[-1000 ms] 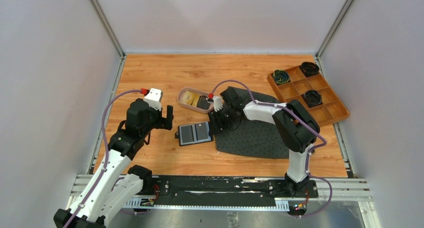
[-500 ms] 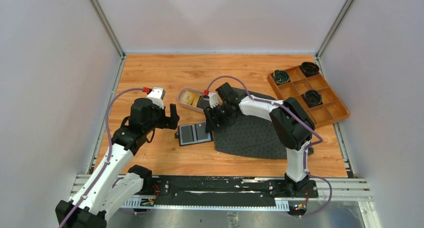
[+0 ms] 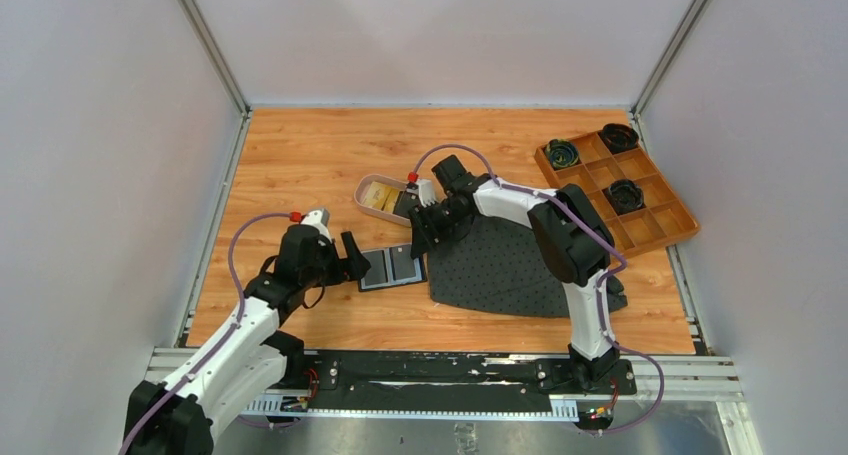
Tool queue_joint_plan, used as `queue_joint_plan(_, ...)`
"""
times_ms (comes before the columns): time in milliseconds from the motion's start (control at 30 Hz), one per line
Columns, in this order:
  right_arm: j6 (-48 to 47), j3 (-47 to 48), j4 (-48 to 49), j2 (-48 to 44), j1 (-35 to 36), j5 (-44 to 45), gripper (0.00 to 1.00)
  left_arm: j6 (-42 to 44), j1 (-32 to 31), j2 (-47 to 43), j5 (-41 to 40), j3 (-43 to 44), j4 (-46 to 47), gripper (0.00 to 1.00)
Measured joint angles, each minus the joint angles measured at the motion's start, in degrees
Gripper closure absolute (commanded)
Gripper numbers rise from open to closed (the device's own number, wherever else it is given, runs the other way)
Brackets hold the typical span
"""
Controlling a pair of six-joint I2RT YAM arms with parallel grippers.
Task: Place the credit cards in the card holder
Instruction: Close the card holder at the center of the board.
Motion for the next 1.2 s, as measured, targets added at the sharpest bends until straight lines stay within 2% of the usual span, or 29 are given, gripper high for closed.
queue_joint_plan(367, -0.2, 1.3, -2.1, 1.3, -0.3, -0.5, 0.42, -2.2, 0.0, 5.0, 0.3, -2.1, 4.0, 0.15)
queue_joint_plan(567, -3.5, 1.3, -2.6, 1.3, -0.7, -2.1, 0.41, -1.2, 0.0, 0.5, 0.8, -0.8, 2.6, 0.15)
queue_joint_plan(767, -8.1, 1.3, -3.7, 1.4, -2.3, -4.8, 0.41, -2.3, 0.0, -4.9, 7.6, 0.0, 5.6, 0.19)
queue_joint_plan(967, -10.9, 1.3, -4.7, 1.4, -4.0, -5.8, 0.41, -6.5, -0.1, -4.5, 14.4, 0.0, 11.8, 0.21)
queue_joint_plan(1200, -13.0, 1.7, -5.3, 1.9, -4.4, -6.8, 0.41, -8.4, -3.0, -1.3, 15.7, 0.0, 14.4, 0.24)
